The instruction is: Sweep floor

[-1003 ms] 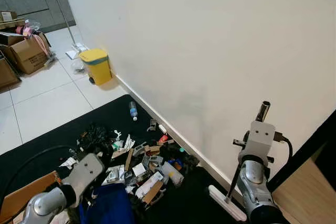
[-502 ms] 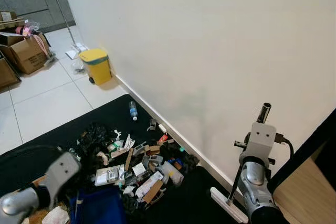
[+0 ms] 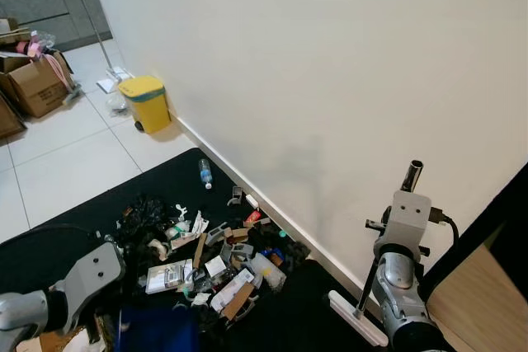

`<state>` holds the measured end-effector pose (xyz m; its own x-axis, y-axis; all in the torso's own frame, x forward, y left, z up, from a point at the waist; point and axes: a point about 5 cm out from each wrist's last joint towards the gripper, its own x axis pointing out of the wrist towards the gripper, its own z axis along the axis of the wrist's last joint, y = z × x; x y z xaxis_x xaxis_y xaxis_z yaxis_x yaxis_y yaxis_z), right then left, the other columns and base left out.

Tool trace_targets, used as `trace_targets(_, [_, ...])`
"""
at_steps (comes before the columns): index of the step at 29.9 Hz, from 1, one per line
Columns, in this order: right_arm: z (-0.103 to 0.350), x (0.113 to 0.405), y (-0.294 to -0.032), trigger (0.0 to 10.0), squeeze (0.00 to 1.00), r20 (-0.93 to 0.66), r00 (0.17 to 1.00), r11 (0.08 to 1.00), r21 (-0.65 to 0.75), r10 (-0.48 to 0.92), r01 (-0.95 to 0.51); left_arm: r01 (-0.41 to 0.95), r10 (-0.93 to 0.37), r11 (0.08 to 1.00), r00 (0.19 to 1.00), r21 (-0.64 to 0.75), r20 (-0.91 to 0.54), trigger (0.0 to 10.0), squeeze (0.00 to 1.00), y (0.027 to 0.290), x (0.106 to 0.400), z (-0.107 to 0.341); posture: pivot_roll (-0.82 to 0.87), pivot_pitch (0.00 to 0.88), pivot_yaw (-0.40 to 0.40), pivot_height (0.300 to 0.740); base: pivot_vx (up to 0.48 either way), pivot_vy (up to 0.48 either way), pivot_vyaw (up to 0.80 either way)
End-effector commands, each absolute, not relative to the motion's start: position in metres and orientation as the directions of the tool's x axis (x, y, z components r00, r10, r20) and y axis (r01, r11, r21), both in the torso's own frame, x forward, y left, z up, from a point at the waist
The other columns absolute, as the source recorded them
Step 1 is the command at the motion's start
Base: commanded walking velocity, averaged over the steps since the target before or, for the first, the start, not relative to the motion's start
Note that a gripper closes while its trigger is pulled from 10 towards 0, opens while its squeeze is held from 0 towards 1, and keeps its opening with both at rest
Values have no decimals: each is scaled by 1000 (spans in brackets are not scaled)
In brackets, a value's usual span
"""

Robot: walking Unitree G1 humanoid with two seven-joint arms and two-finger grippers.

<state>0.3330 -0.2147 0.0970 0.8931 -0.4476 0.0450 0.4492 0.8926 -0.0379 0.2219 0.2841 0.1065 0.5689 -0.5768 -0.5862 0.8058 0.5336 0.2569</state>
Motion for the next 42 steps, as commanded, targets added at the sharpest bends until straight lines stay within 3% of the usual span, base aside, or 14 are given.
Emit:
trace_targets(1, [95, 331, -218, 10000, 0, 52, 889, 889, -32, -455, 457, 816, -538, 521, 542, 251, -646, 10000, 0, 293, 217, 108, 132, 154, 59, 740, 0, 0, 0])
trace_targets(10, [95, 332, -215, 10000, 0, 50, 893, 892, -33, -448, 450, 830, -421, 477, 504, 289, -754, 10000, 0, 309, 212, 99, 129, 152, 60, 740, 0, 0, 0])
trace_targets(17, [93, 331, -215, 10000, 0, 47, 893, 893, -35, -447, 449, 831, -425, 491, 489, 259, -762, 10000, 0, 312, 207, 102, 133, 152, 58, 740, 0, 0, 0])
trace_targets(20, [92, 331, -213, 10000, 0, 40, 898, 897, -35, -439, 440, 784, -490, 578, 554, 225, -673, 10000, 0, 314, 211, 119, 143, 152, 56, 740, 0, 0, 0])
trace_targets(21, [92, 333, -209, 10000, 0, 40, 904, 904, -31, -426, 427, 726, -541, 670, 623, 158, -566, 10000, 0, 311, 218, 131, 150, 149, 57, 740, 0, 0, 0])
trace_targets(23, [94, 335, -207, 10000, 0, 44, 907, 907, -27, -418, 420, 719, -534, 677, 626, 156, -569, 10000, 0, 312, 218, 130, 149, 147, 59, 740, 0, 0, 0])
trace_targets(29, [96, 337, -204, 10000, 0, 49, 910, 910, -19, -413, 414, 762, -474, 619, 555, 189, -684, 10000, 0, 320, 203, 114, 150, 145, 58, 740, 0, 0, 0])
trace_targets(42, [93, 337, -203, 10000, 0, 35, 914, 914, -23, -405, 405, 718, -365, 673, 529, 175, -766, 10000, 0, 343, 181, 99, 173, 158, 49, 740, 0, 0, 0])
